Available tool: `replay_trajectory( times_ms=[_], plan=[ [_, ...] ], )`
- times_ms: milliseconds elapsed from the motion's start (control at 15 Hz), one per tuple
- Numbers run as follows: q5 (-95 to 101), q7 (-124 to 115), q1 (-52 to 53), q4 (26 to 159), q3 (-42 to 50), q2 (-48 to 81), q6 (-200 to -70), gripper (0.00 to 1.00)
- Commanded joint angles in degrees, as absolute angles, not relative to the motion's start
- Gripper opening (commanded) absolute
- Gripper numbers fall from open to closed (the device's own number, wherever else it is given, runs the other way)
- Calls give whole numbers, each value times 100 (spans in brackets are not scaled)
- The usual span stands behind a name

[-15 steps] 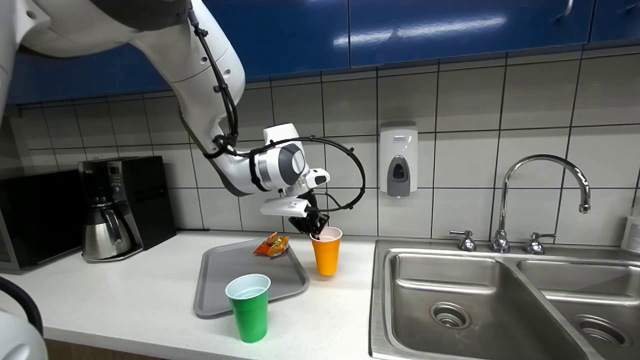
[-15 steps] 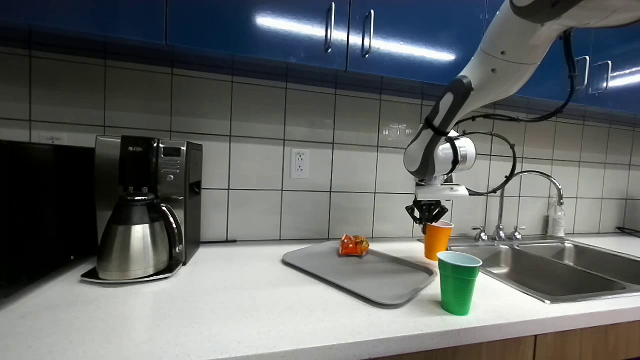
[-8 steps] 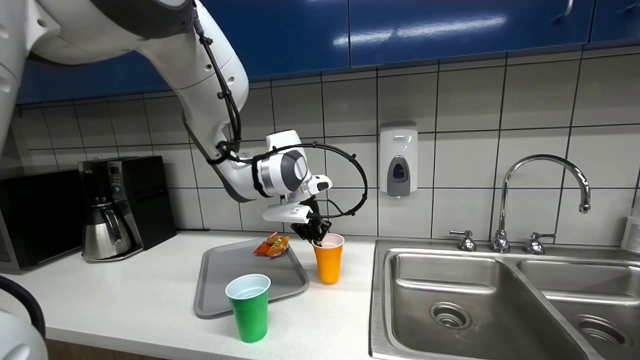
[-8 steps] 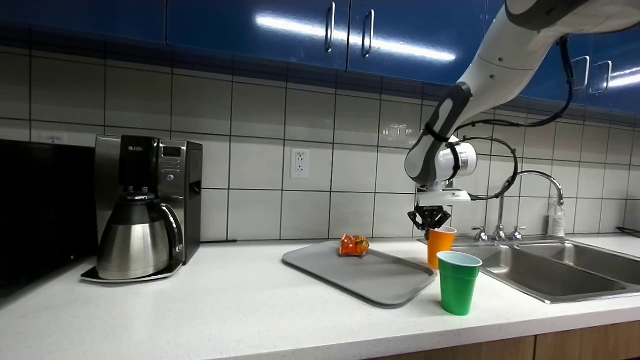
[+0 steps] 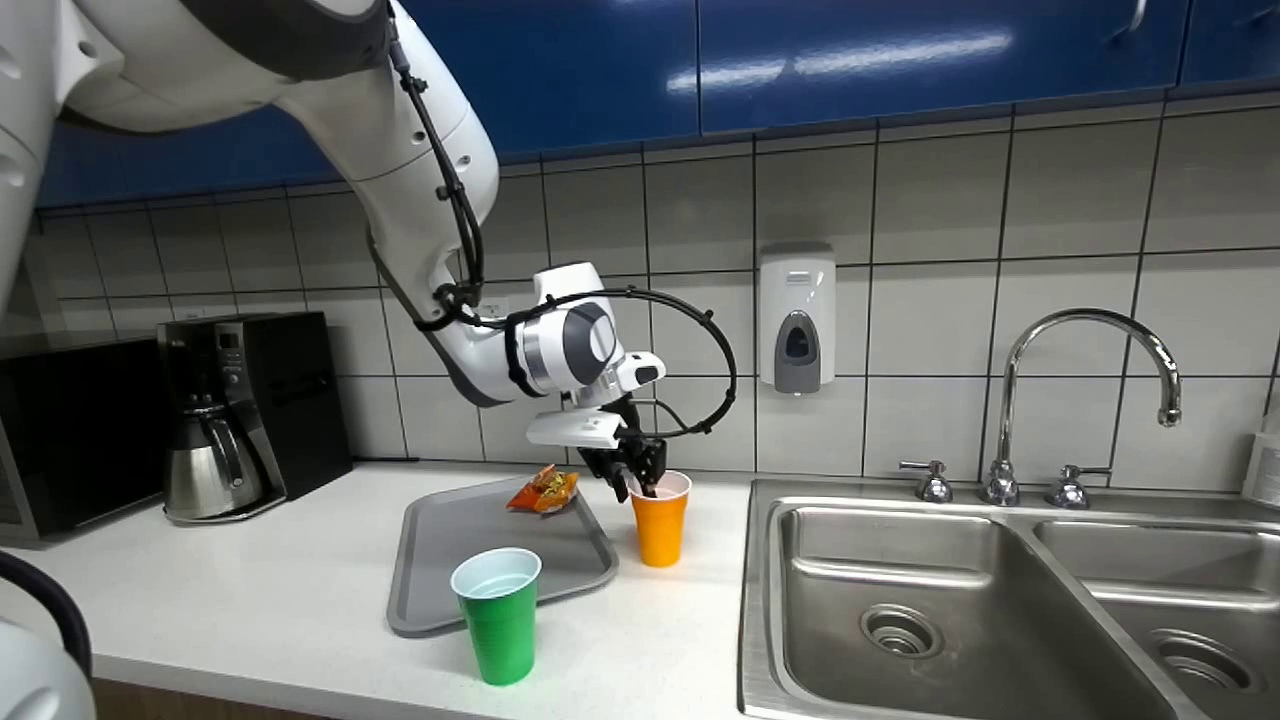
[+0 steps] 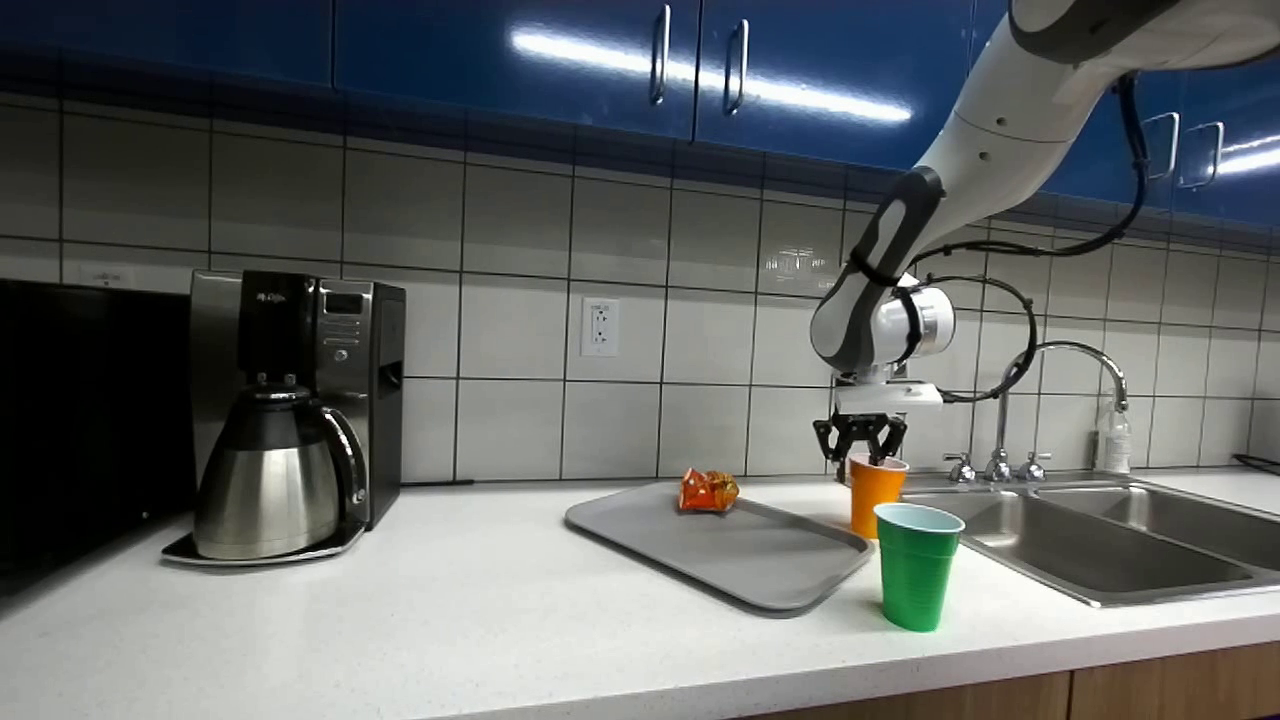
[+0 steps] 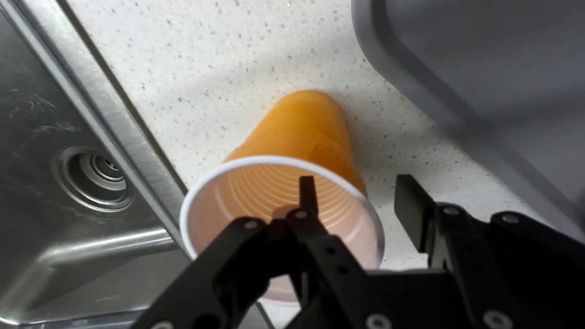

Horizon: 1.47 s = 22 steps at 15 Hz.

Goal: Remove the green and orange cups from the tray

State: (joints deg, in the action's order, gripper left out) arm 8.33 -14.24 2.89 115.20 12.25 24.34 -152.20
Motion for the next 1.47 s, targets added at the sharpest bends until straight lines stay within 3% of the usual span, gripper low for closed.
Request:
replay_trajectory(
  times_ms=[0, 200, 1400],
  plan=[
    [978, -1576, 292, 11503, 1261, 2375, -15190, 81],
    [992, -1588, 306, 11526, 1281, 2323, -15193, 99],
    [1507, -2063, 604, 12378, 1199, 1174, -15070, 100]
  ],
)
